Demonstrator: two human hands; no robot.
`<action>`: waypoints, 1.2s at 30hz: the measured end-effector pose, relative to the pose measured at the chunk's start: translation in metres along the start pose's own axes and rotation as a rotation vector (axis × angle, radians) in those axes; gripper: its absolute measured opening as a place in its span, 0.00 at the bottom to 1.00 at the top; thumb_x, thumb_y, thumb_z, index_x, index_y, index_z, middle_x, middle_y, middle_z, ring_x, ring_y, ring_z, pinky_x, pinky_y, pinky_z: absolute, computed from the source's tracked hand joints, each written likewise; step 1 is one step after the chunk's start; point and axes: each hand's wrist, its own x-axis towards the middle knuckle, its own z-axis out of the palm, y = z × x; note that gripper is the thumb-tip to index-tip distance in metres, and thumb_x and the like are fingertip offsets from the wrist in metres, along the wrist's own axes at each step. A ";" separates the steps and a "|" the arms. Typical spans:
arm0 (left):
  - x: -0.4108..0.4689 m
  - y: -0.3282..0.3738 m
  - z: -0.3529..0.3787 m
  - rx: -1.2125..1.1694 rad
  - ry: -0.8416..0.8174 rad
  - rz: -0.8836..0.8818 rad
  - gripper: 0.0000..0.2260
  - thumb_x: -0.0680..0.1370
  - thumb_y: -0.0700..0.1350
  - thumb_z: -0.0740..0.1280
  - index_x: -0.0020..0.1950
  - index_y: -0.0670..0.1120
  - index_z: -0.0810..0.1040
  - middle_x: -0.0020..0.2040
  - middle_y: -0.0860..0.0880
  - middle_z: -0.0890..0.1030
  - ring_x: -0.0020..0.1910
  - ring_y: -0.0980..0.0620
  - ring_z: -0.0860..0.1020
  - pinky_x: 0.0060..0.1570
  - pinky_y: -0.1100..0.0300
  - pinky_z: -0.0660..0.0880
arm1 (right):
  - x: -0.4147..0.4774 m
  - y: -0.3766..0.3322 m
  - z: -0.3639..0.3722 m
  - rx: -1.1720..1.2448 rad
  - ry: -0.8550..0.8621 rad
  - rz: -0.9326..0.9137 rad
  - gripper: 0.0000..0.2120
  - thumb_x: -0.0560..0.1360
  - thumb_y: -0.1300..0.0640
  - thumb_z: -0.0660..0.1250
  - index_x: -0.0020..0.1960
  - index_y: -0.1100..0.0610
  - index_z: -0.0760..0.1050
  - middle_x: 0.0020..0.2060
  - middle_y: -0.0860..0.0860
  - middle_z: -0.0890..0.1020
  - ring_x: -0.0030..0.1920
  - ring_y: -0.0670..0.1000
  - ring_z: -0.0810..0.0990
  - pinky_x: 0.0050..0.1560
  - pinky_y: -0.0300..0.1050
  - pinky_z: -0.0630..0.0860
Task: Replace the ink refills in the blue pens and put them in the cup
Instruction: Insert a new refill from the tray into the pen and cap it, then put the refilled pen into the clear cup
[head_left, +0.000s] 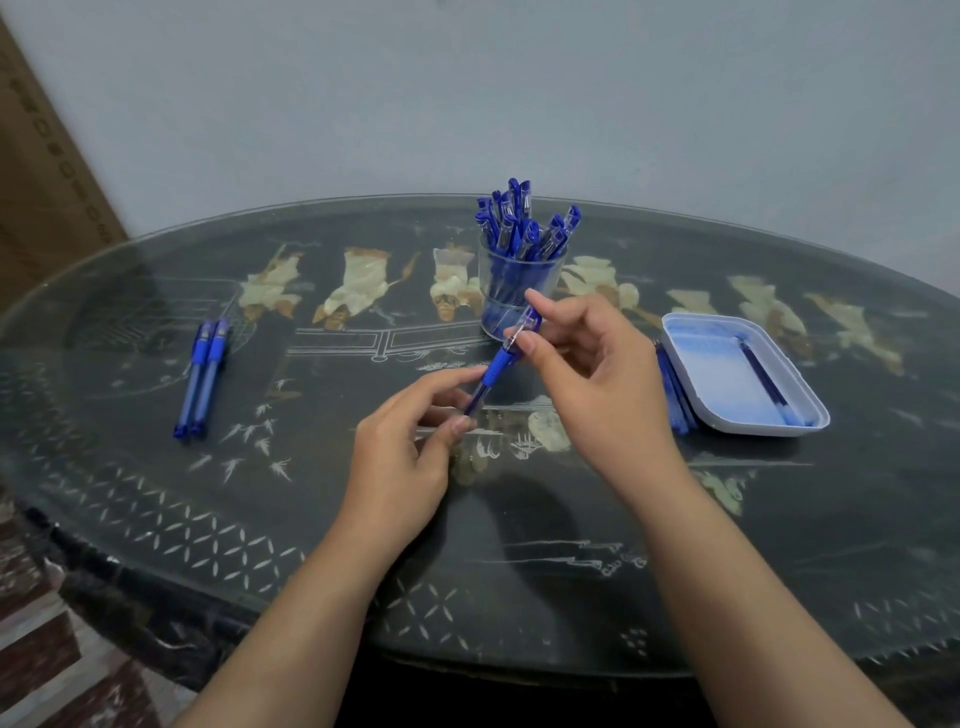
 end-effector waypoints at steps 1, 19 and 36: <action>0.000 0.000 0.000 -0.005 0.002 -0.004 0.28 0.74 0.30 0.69 0.58 0.64 0.79 0.47 0.58 0.80 0.44 0.51 0.81 0.50 0.52 0.80 | 0.000 0.000 0.001 -0.007 -0.001 -0.008 0.13 0.75 0.65 0.71 0.47 0.47 0.75 0.47 0.43 0.84 0.47 0.44 0.84 0.48 0.34 0.77; 0.016 -0.009 -0.041 0.254 0.131 -0.068 0.12 0.77 0.50 0.68 0.61 0.57 0.78 0.58 0.60 0.78 0.61 0.61 0.74 0.59 0.71 0.64 | 0.072 -0.056 -0.033 -0.149 0.389 -0.225 0.12 0.77 0.61 0.66 0.52 0.43 0.70 0.40 0.49 0.81 0.43 0.52 0.84 0.51 0.55 0.81; 0.020 -0.016 -0.041 0.465 0.029 -0.193 0.13 0.77 0.60 0.63 0.61 0.64 0.75 0.55 0.67 0.72 0.65 0.60 0.71 0.74 0.51 0.51 | 0.149 -0.005 -0.023 -0.481 0.255 0.031 0.09 0.78 0.60 0.67 0.58 0.53 0.77 0.40 0.49 0.81 0.37 0.38 0.76 0.32 0.24 0.67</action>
